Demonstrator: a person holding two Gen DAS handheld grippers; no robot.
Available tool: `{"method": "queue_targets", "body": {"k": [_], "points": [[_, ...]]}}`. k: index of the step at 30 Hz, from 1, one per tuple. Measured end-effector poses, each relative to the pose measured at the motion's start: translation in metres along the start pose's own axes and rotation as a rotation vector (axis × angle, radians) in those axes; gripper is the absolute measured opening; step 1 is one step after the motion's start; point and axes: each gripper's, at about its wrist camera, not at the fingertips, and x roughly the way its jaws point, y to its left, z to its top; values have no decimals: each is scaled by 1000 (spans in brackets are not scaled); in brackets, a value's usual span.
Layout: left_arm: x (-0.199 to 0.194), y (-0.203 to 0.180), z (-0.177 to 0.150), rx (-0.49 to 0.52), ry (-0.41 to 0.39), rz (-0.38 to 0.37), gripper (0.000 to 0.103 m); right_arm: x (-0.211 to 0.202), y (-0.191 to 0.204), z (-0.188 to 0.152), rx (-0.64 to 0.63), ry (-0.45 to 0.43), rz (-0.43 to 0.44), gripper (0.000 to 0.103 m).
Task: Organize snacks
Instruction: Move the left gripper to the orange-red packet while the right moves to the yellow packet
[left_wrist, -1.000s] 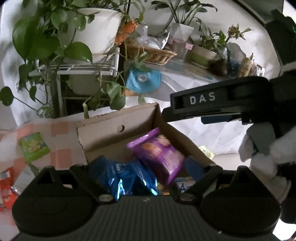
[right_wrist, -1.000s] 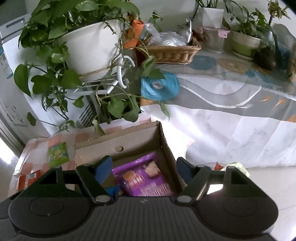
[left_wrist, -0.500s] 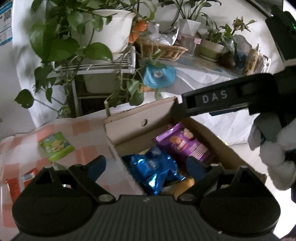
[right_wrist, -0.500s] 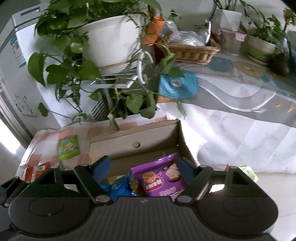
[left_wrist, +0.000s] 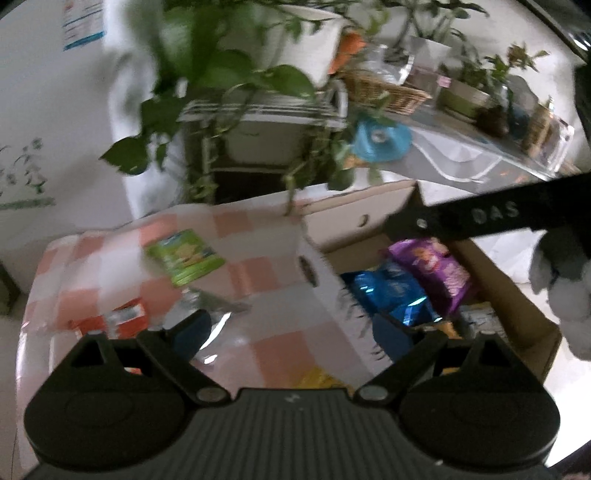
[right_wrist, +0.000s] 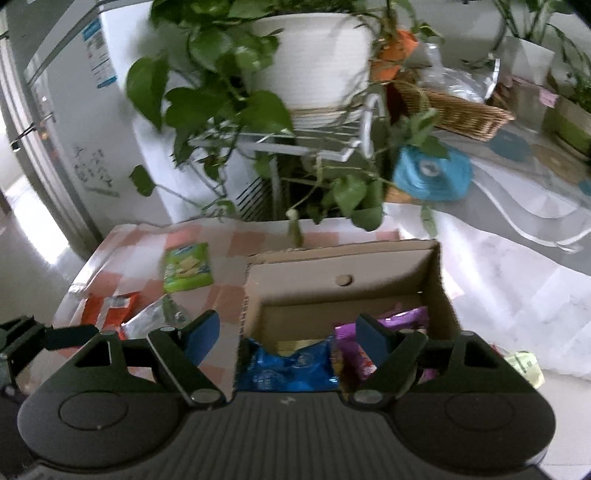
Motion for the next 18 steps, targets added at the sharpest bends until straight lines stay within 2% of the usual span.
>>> {"method": "queue_targets", "body": {"k": [9,18], "points": [[-17,59,-8,-44,13,125,94,6,32,-7,-111,24,83,86],[-31,117,-14,-108,-8,232,94,13,64,-20,-247,63,159,85]]}}
